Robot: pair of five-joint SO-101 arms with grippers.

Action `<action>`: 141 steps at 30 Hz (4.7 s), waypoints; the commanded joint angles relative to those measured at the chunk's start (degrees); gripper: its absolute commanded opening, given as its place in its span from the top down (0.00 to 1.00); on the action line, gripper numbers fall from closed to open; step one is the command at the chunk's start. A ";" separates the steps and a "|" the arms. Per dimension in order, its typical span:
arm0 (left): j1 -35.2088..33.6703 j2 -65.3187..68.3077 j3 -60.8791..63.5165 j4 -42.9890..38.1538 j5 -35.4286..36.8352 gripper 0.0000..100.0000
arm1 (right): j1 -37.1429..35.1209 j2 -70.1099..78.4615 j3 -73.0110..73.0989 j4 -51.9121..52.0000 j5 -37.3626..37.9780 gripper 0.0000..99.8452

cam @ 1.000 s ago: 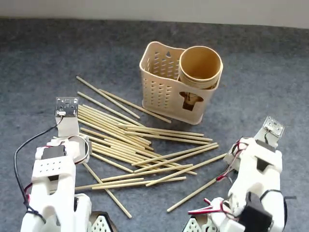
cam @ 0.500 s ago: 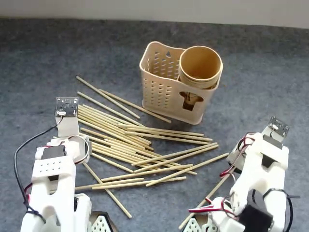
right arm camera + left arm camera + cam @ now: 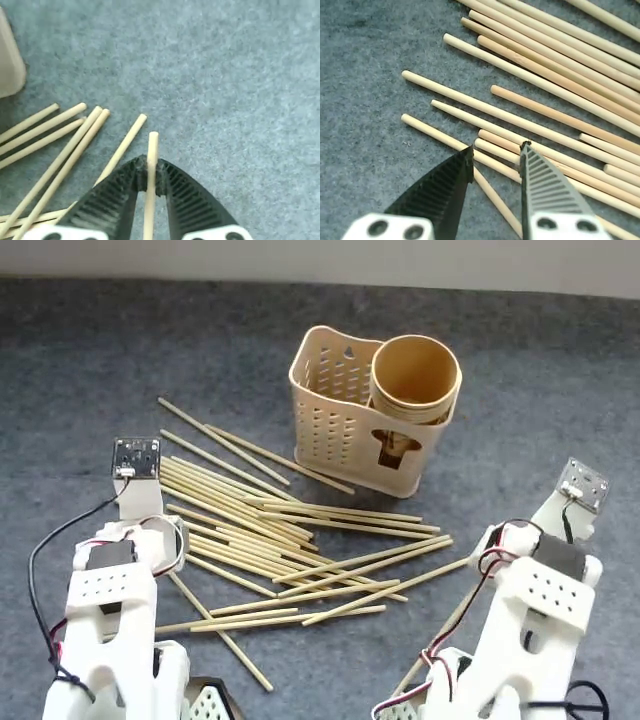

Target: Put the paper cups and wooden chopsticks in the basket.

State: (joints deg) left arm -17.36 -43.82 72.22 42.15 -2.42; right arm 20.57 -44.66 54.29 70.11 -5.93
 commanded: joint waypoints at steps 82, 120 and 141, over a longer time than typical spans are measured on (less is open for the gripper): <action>-0.57 -1.27 1.54 -0.97 -0.35 0.84 | -41.45 3.38 -42.24 -37.32 6.95 0.85; -0.57 -1.63 2.59 -1.32 -0.44 0.84 | -16.13 -8.22 -15.96 14.46 -18.29 0.85; -0.57 -1.63 4.09 -4.92 -0.44 0.84 | -7.08 18.42 -2.07 -9.19 -24.79 0.85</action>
State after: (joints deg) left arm -17.36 -43.91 76.62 38.02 -2.51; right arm 12.84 -29.27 53.14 65.10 -29.41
